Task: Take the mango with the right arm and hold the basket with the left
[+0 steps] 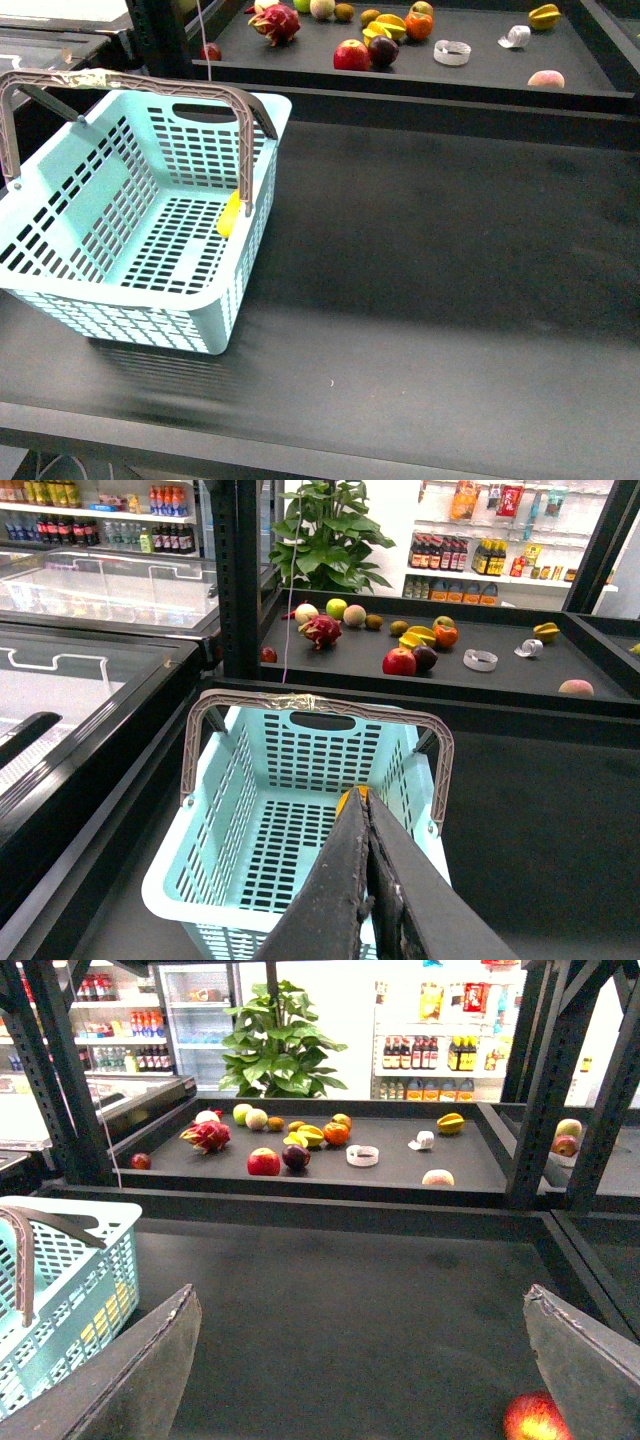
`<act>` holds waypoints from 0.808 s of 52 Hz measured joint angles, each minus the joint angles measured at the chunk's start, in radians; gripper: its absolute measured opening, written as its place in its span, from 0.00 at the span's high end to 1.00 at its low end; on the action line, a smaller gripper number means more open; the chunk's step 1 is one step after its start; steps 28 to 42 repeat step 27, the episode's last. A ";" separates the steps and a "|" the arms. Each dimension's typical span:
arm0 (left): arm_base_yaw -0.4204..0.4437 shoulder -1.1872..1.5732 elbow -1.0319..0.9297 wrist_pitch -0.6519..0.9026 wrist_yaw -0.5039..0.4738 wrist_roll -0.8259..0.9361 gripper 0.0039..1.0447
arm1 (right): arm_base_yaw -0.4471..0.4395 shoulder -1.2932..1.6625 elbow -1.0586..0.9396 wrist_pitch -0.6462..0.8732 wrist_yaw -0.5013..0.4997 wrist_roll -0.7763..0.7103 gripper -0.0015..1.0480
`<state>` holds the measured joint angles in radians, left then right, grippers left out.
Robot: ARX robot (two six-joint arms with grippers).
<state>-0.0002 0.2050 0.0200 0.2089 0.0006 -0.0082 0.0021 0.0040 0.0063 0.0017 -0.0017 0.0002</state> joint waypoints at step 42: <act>0.000 -0.200 0.000 -0.206 0.000 0.001 0.98 | 0.000 0.000 0.000 0.000 0.000 0.000 0.08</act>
